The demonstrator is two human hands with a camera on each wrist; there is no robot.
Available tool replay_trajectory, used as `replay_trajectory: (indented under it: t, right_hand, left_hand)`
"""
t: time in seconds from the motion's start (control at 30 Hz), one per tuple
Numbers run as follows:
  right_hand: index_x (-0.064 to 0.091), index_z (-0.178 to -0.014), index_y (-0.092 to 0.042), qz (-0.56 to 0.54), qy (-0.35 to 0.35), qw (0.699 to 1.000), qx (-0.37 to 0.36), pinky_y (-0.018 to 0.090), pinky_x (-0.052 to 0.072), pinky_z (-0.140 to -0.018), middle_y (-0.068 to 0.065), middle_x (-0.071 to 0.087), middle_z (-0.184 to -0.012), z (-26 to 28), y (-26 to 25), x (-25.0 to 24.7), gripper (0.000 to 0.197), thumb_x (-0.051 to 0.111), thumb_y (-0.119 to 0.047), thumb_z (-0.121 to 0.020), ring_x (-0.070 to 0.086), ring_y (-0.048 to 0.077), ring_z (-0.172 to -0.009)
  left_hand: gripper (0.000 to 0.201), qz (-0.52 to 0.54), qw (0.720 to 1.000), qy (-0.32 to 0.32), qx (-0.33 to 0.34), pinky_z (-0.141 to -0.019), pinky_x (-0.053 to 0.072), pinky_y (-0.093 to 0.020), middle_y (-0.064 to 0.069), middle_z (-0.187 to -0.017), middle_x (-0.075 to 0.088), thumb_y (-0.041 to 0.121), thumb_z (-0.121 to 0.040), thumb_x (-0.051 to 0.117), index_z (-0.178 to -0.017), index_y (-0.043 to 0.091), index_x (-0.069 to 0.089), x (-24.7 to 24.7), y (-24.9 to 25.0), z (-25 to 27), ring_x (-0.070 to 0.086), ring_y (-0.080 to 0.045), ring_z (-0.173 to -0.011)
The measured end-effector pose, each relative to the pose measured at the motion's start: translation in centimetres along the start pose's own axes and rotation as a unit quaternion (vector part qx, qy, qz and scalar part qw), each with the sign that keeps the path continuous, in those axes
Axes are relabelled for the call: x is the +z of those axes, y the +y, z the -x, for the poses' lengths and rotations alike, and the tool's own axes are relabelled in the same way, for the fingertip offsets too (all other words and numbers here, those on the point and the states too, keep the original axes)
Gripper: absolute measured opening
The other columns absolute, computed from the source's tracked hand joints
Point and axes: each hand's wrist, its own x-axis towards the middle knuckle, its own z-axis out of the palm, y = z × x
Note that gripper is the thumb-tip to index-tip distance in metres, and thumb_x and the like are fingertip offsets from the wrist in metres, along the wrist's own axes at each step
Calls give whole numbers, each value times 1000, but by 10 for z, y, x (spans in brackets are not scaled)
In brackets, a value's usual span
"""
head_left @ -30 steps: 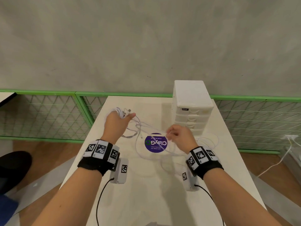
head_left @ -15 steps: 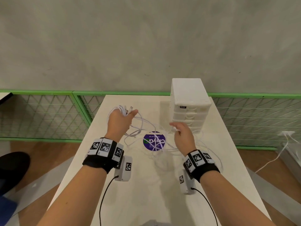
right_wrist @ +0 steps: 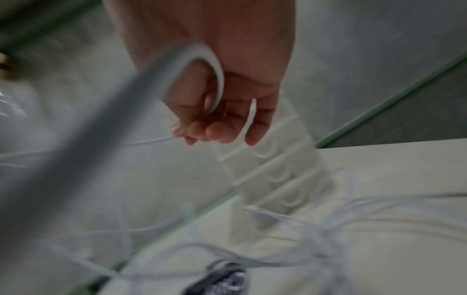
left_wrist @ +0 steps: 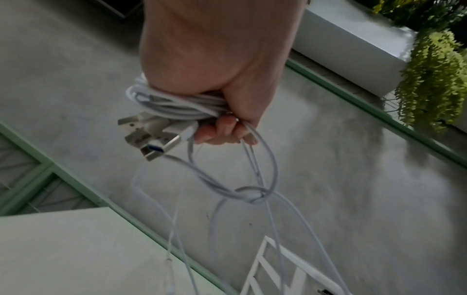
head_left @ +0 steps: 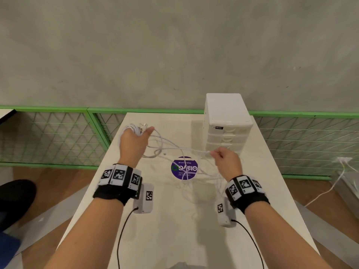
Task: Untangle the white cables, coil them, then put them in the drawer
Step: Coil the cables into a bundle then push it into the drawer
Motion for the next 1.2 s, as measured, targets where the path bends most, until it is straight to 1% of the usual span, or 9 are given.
replay_trajectory:
  t: [0.17,0.33,0.4,0.53,0.67,0.8,0.9,1.07,1.2]
  right_hand:
    - [63,-107,-12,117,-18,981,154,34,42,-83,14,65,-109,2,64,-6,27,48,-30,-95,58,33,-103]
    - [67,-109,-24,145,-22,989,0,31,42,-86,8,59,-110,6,30,5,22,55,-29,-91,57,25,-99]
    - [67,-108,-20,53,-44,996,-52,27,44,-79,3,66,-99,7,-3,5,23,54,-30,-92,59,19,-84]
    - [62,-75,-11,-52,-157,982,-93,32,42,-63,0,55,-62,19,-65,11,43,54,-52,-87,53,18,-62]
    - [58,-65,-9,-54,-221,968,-109,25,36,-58,-2,52,-57,23,-71,21,30,59,-28,-89,48,13,-57]
    - [57,-57,-30,-82,-173,979,-73,21,39,-58,-6,55,-54,15,-45,21,34,57,-20,-89,47,4,-50]
    - [64,-66,-20,-9,-160,987,-20,25,40,-60,-6,57,-56,11,-8,22,26,55,-24,-91,52,8,-54]
    - [70,-89,-14,78,-170,976,115,25,44,-72,3,66,-73,11,63,21,18,53,-19,-90,63,21,-75]
    - [70,-96,-6,166,-165,946,225,33,51,-83,11,70,-99,6,94,15,23,50,-17,-90,64,28,-92]
  left_hand:
    - [47,-26,999,-9,16,-49,37,-32,-17,-59,54,46,-81,70,-65,4,55,-4,-2,1,44,-20,-50]
    - [50,4,999,-45,14,-49,33,-29,-13,-54,49,40,-82,71,-58,4,47,15,9,15,42,-20,-49]
    - [52,-1,999,-51,18,-44,29,-25,-4,-48,41,37,-83,70,-52,13,37,22,17,22,35,-16,-42]
    - [44,23,996,-83,29,-37,36,-22,-8,-51,53,38,-84,70,-57,8,51,35,24,28,48,-21,-38]
    - [45,41,995,-81,31,-39,36,-21,-3,-47,49,36,-83,71,-54,10,49,36,26,30,46,-19,-37]
    - [50,53,998,-19,23,-47,35,-28,-3,-49,45,36,-81,73,-54,4,45,19,19,21,39,-17,-44]
    - [55,64,997,1,33,-49,38,-28,-5,-48,51,37,-81,73,-64,-13,56,10,17,16,45,-12,-40]
    - [39,52,998,10,31,-51,39,-26,-2,-49,52,34,-79,75,-61,3,59,0,16,12,45,-15,-43]
    - [46,92,994,62,10,-49,36,-30,-10,-56,49,35,-80,75,-56,11,44,-6,16,8,42,-19,-48]
